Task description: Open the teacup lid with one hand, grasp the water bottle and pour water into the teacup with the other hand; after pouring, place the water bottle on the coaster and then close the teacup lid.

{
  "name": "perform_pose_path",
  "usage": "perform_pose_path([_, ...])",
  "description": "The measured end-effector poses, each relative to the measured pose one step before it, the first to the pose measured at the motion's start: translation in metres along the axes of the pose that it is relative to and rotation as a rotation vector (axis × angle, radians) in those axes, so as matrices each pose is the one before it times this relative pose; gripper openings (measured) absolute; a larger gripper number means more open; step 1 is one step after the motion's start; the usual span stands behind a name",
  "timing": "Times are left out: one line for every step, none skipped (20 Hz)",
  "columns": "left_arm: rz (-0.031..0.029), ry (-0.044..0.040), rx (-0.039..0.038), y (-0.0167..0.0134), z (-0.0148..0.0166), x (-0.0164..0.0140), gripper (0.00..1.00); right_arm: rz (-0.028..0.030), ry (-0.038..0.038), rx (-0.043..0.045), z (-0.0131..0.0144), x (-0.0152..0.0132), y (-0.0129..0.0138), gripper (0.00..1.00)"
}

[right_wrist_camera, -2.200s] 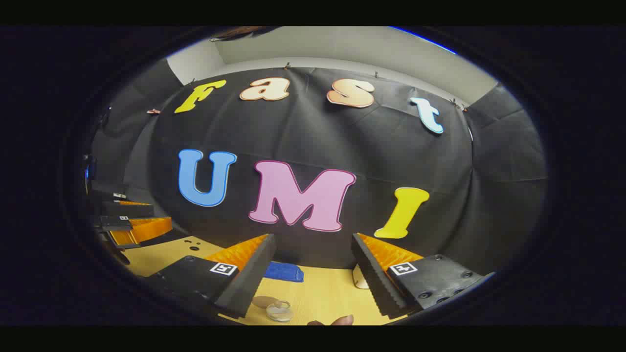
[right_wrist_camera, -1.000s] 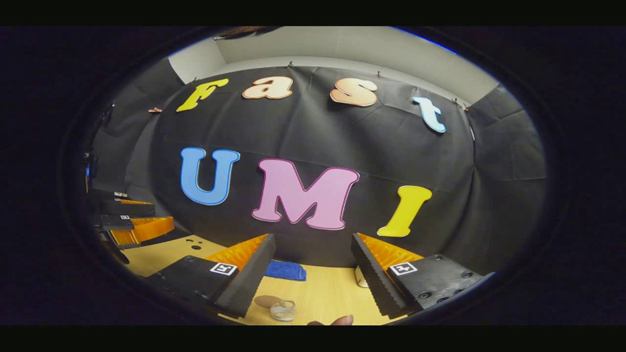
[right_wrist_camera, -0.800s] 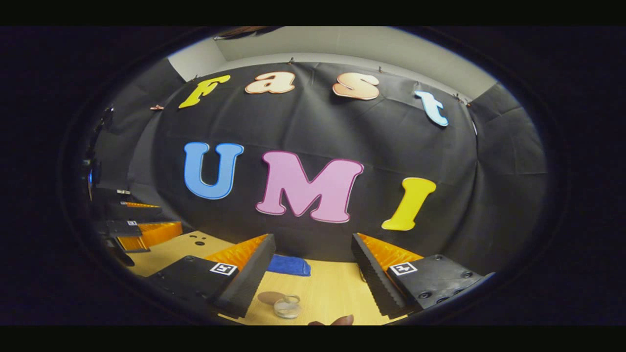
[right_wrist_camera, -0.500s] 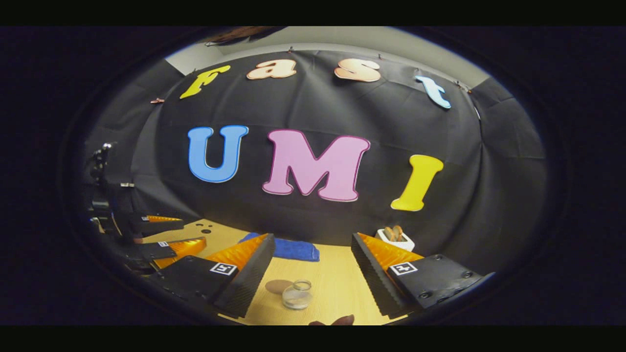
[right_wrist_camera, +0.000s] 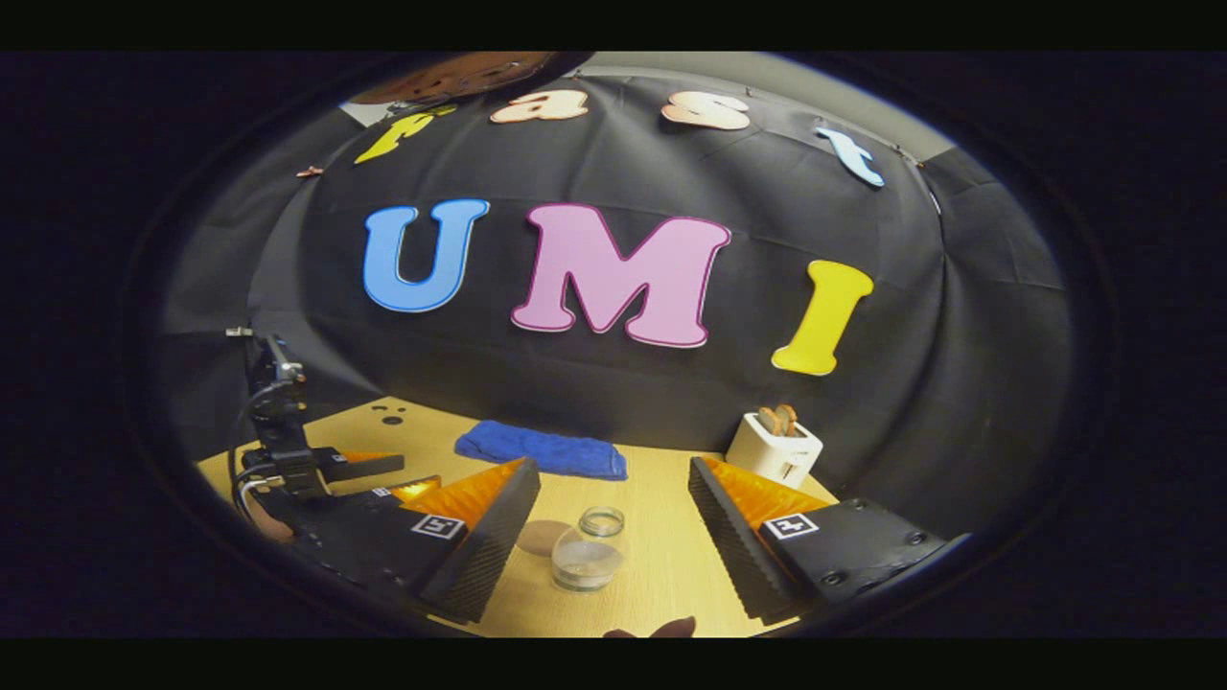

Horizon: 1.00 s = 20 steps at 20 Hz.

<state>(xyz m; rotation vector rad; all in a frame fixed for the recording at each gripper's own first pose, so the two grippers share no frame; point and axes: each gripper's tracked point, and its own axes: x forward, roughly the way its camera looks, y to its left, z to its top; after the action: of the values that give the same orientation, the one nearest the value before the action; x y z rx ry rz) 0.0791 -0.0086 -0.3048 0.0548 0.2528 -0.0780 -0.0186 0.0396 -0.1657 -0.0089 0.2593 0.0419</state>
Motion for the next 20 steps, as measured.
perform_pose_path([0.00046, 0.00611, 0.00372, 0.00017, -0.00704, 0.00554, 0.72, -0.00184, 0.01177, -0.00664, -0.00658, -0.00048, 0.00105, 0.97])
perform_pose_path([-0.0049, 0.00924, 0.00074, -0.00131, -0.00722, 0.00466, 0.71, -0.00356, 0.0112, -0.00321, -0.00536, 0.00056, 0.00005, 0.97])
perform_pose_path([-0.00466, 0.00992, -0.00304, -0.00114, -0.00685, 0.00489, 0.69, -0.00303, 0.00692, 0.003, -0.00329, -0.00115, 0.00041, 0.97])
perform_pose_path([-0.00668, 0.0117, -0.00377, -0.00131, -0.00825, 0.00382, 0.67, -0.00481, 0.00513, 0.00464, -0.00232, -0.00094, 0.00047, 0.97])
perform_pose_path([-0.00166, 0.01329, -0.00225, 0.00005, -0.00557, 0.00324, 0.65, -0.00356, 0.00479, 0.00331, -0.00133, -0.00021, 0.00002, 0.97])
perform_pose_path([0.00037, 0.00833, -0.00141, 0.00135, -0.00461, 0.00327, 0.64, -0.00325, 0.00474, -0.00003, -0.00272, -0.00043, 0.00001, 0.97])
perform_pose_path([-0.00477, 0.00633, -0.00094, -0.00086, -0.00198, 0.00264, 0.64, -0.00102, 0.00347, -0.0008, -0.00176, 0.00008, 0.00036, 0.97])
perform_pose_path([-0.00298, 0.00644, 0.00146, -0.00082, -0.0031, 0.00274, 0.64, 0.00197, 0.00354, -0.00131, -0.00188, 0.00027, 0.00134, 0.97])
perform_pose_path([-0.00097, 0.00825, 0.00295, -0.00033, -0.00287, 0.00188, 0.59, 0.00089, 0.0039, -0.00102, -0.00234, 0.00032, 0.00045, 0.97])
perform_pose_path([0.00352, 0.01052, 0.00113, 0.00158, -0.00386, 0.00152, 0.57, 0.00086, 0.0042, 0.00121, -0.00168, -0.00001, 0.00047, 0.97])
perform_pose_path([0.01037, 0.00954, 0.00046, 0.00189, -0.00356, 0.00067, 0.5, -0.00116, 0.00227, 0.00424, -0.00134, 0.00089, 0.00012, 0.97])
perform_pose_path([0.00927, 0.00347, 0.00316, 0.00246, -0.00179, 0.00102, 0.46, -0.00169, 0.00136, 0.0062, -0.00047, 0.00076, -0.00048, 0.97])
perform_pose_path([-0.00255, -0.01269, 0.00635, -0.00116, 0.00323, -0.00118, 0.39, -0.00031, -0.00008, 0.00575, -0.0019, 0.00056, 0.00064, 0.97])
perform_pose_path([-0.00279, -0.01364, 0.00735, -0.00316, 0.00142, 0.00181, 0.38, -0.00153, 0.00231, 0.0014, -0.00226, 0.00067, -0.00015, 0.97])
perform_pose_path([-0.00174, -0.00156, 0.00821, -0.00143, 0.00123, 0.00005, 0.34, 0.00024, 0.00458, 0.00028, -0.00375, 0.00032, -0.00039, 0.97])
perform_pose_path([-0.00087, -0.00171, 0.00807, 0.00072, -0.00022, -0.0003, 0.33, 0.00203, 0.00472, 0.00036, -0.00489, 0.00076, 0.00064, 0.97])
perform_pose_path([-0.00484, -0.00401, 0.00454, -0.00107, 0.00382, -0.00152, 0.31, 0.00031, 0.00451, 0.00175, -0.00572, 0.00015, 0.00048, 0.97])
perform_pose_path([-0.00003, -0.00873, 0.00124, -0.00013, 0.00535, -0.00261, 0.31, 0.00289, 0.00627, 0.00579, -0.00663, 0.00036, 0.0014, 0.97])
perform_pose_path([-0.00392, -0.01315, -0.00387, 0.0, 0.00827, -0.00327, 0.31, 0.00456, 0.00261, 0.00853, -0.0057, -0.0001, 0.00155, 0.97])
perform_pose_path([-0.00616, -0.01298, -0.00315, -0.00124, 0.00787, -0.00396, 0.31, 0.00451, 0.00172, 0.0067, -0.00547, 0.00095, 0.00252, 0.97])
